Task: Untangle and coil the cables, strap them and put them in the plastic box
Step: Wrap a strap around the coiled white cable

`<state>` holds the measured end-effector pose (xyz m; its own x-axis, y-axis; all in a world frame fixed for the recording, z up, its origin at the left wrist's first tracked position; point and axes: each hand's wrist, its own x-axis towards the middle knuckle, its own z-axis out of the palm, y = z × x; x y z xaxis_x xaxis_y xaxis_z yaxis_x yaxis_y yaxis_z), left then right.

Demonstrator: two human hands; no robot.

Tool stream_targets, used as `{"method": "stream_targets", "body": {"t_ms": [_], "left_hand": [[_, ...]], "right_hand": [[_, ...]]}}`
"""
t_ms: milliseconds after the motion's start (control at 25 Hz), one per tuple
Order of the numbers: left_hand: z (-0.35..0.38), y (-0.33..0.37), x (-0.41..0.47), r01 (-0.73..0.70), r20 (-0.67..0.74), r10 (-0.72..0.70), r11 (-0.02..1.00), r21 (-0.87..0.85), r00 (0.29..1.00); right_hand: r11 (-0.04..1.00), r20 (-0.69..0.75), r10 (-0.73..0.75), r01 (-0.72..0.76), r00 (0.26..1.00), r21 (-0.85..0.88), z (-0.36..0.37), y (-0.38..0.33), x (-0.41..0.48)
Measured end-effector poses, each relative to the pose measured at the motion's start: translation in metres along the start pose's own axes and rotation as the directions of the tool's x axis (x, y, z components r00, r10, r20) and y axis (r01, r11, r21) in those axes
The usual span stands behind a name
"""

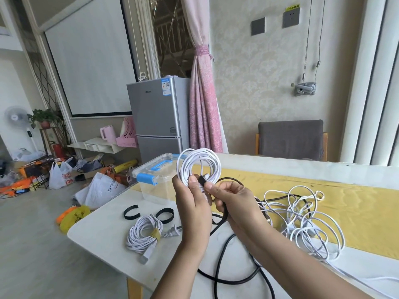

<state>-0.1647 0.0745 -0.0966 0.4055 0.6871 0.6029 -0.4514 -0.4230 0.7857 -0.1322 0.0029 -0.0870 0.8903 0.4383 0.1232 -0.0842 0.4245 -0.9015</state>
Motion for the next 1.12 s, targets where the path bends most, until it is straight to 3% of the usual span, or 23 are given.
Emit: {"method": "stream_targets", "body": {"t_ms": [400, 640, 800, 1120], "left_hand": [[0.000, 0.003, 0.005, -0.037, 0.052, 0.038, 0.999, -0.026, 0.998], [-0.001, 0.001, 0.007, -0.066, 0.080, 0.069, 0.997, -0.036, 0.994], [-0.003, 0.001, 0.019, 0.018, 0.005, -0.018, 0.999, -0.038, 1.000], [0.004, 0.001, 0.012, -0.009, 0.050, 0.013, 0.996, -0.084, 0.999]], "right_hand": [[0.989, -0.057, -0.093, 0.098, 0.994, 0.109, 0.004, 0.000, -0.001], [0.962, 0.009, -0.180, 0.177, 0.984, -0.209, 0.003, -0.001, -0.004], [0.921, 0.105, -0.186, 0.210, 0.977, -0.326, 0.002, -0.009, -0.003], [0.995, 0.027, -0.094, 0.095, 0.995, -0.043, 0.006, -0.007, -0.004]]}}
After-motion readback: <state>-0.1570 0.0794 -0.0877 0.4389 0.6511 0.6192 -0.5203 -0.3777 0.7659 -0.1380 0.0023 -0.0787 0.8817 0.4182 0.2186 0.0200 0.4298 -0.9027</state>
